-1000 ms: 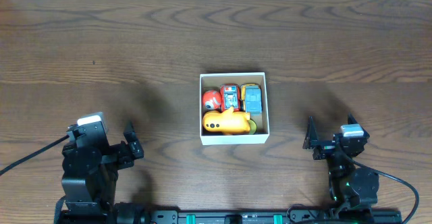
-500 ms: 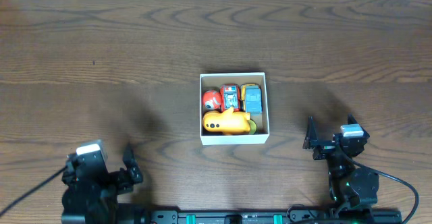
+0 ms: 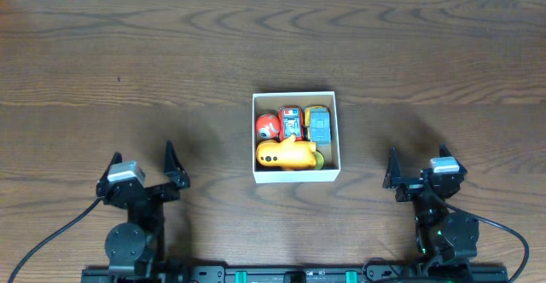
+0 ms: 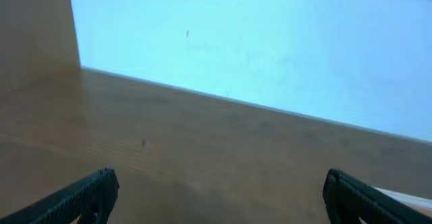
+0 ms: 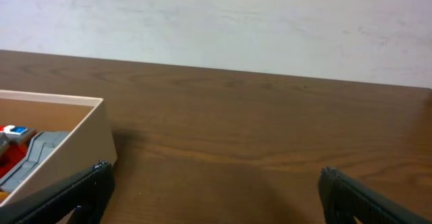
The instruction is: Pack container
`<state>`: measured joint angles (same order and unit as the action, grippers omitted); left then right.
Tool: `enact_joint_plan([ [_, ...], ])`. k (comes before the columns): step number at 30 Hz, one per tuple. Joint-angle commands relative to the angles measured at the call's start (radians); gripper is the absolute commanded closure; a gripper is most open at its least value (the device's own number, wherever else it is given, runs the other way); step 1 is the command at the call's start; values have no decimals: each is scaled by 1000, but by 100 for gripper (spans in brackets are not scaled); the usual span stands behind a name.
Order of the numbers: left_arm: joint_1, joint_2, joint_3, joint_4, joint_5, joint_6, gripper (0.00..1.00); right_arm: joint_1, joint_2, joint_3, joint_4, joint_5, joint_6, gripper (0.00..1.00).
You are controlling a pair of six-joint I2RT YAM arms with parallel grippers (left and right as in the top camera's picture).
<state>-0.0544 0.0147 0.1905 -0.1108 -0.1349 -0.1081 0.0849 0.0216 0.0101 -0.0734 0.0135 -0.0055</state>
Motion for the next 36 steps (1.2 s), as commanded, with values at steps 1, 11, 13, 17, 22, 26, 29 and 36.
enact_joint_plan([
  [1, -3, -13, -90, 130, -8, -2, 2, 8, -6, -5, -1, -11, -10, 1],
  [11, -3, -13, -187, 176, 89, 8, 2, 8, -6, -5, -1, -11, -10, 1],
  [13, -3, -13, -187, 124, 183, 58, 2, 8, -6, -5, -1, -11, -10, 1],
  [17, -3, -13, -187, 51, 287, 96, 2, 8, -6, -5, -1, -11, -10, 1],
  [22, -3, -13, -187, 52, 285, 96, 2, 8, -6, -5, -1, -11, -10, 1],
  [26, -3, -12, -187, 52, 285, 96, 2, 8, -6, -5, -1, -11, -10, 1],
  [29, -3, -11, -187, 52, 285, 96, 2, 8, -6, -5, -1, -11, -10, 1],
  [36, -3, -11, -187, 52, 285, 96, 2, 8, -6, -5, -1, -11, -10, 1],
])
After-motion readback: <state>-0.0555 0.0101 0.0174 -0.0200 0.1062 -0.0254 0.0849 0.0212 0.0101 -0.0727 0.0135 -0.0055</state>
